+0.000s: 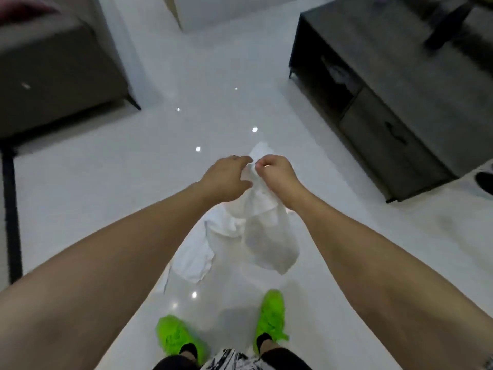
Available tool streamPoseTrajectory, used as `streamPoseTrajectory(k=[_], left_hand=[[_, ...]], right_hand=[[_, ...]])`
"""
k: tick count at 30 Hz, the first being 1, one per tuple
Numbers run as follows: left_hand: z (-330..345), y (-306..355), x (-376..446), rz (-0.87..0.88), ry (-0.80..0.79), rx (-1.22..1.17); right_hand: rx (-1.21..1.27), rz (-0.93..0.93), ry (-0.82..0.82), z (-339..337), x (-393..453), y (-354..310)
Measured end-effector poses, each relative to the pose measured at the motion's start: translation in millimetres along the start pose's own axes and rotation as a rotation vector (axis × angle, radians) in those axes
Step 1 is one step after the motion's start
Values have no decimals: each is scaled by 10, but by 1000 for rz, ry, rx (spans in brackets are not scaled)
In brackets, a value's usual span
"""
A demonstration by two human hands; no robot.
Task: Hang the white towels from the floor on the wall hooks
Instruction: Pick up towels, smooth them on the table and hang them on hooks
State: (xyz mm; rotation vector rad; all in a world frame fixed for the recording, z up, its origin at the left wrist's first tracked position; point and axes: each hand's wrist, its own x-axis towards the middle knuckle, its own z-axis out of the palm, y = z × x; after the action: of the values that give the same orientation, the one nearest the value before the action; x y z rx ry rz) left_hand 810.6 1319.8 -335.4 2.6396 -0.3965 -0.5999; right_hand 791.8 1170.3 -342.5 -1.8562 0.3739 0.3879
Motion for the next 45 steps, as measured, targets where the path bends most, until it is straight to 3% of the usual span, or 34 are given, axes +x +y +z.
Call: streamPoseTrajectory(k=[4, 8, 11, 16, 19, 22, 27, 31, 36, 42, 45], left_hand=[[-766, 1300, 113, 144, 135, 53], [-1247, 2481, 95, 332, 346, 101], [-1438, 3282, 42, 437, 463, 123], [-1549, 4079, 193, 501, 563, 78], [-1552, 4493, 447, 513, 594, 11], [-1393, 4994, 751, 536, 458, -59], [-829, 5999, 1096, 762, -81, -154], [-665, 6841, 1549, 894, -46, -247], [-777, 7788, 2147, 949, -254, -256], [-865, 8635, 2802, 948, 93, -242], [-968, 8908, 3080, 869, 295, -313]], right_hand=[[-73, -171, 130, -1227, -419, -748], [-244, -279, 270, -2379, -1059, -1057], [-496, -225, 333, -3151, -1426, -1038], [-724, -31, 642, -4116, -1706, -674], [-670, 64, 738, -4650, -1862, -478], [-444, -1, 891, -5081, -1885, -474], [-285, -179, 1019, -5706, -1774, -786], [-372, -173, 1035, -6403, -1594, -840], [-302, -148, 1100, -7482, -1198, -804], [-127, -234, 1147, -8367, -845, -739], [-48, -175, 1015, -8683, -606, -644]])
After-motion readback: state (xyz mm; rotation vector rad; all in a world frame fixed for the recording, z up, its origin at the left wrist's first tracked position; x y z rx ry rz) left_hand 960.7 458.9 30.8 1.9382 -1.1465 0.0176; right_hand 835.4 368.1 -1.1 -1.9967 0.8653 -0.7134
